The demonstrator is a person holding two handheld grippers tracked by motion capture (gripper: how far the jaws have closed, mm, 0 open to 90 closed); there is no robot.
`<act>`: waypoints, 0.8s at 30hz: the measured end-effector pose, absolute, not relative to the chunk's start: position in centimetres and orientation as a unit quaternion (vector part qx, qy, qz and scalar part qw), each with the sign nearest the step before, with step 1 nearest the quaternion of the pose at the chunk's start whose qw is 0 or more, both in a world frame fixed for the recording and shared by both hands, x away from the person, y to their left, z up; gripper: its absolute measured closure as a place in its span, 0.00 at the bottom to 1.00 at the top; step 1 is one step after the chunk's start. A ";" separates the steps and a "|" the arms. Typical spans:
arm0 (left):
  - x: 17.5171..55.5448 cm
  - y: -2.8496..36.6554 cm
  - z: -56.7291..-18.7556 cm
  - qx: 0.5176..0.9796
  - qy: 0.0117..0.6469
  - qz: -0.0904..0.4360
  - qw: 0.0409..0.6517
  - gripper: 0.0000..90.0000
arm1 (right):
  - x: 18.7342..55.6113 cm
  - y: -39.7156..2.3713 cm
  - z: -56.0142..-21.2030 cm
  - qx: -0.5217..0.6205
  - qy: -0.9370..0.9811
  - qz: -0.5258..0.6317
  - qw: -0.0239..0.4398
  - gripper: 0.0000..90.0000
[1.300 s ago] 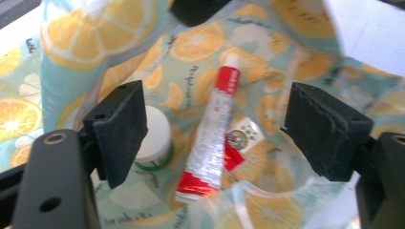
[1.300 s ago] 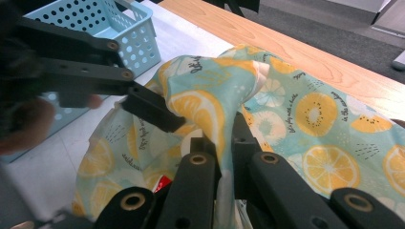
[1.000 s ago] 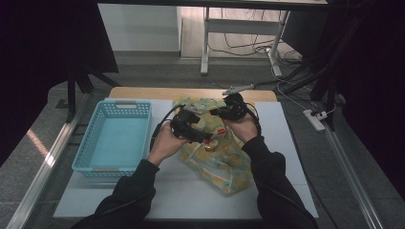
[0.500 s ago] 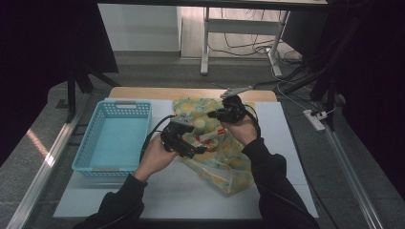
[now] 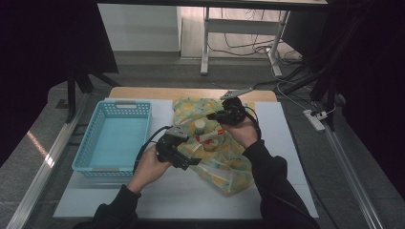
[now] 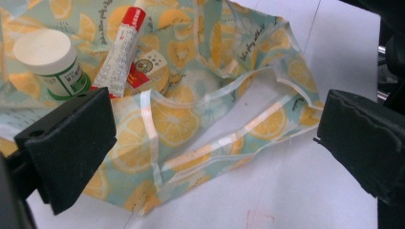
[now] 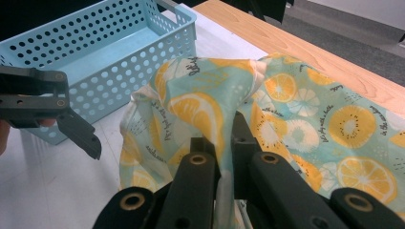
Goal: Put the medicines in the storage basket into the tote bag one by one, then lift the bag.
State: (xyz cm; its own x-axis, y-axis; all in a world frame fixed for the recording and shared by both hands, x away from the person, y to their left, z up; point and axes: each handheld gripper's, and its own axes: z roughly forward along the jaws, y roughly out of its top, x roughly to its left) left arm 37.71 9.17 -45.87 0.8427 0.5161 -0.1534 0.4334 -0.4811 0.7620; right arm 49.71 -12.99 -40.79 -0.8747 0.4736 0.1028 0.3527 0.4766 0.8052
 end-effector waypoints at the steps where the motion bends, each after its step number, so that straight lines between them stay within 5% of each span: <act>1: 37.7 9.2 -46.0 0.859 0.276 0.049 0.429 0.00 | 49.7 -13.0 -40.8 0.241 0.857 0.451 0.067 0.99; 24: 39.0 6.3 -47.9 0.877 0.254 0.046 0.406 0.02 | 49.6 -12.7 -41.1 0.239 0.860 0.448 0.061 0.99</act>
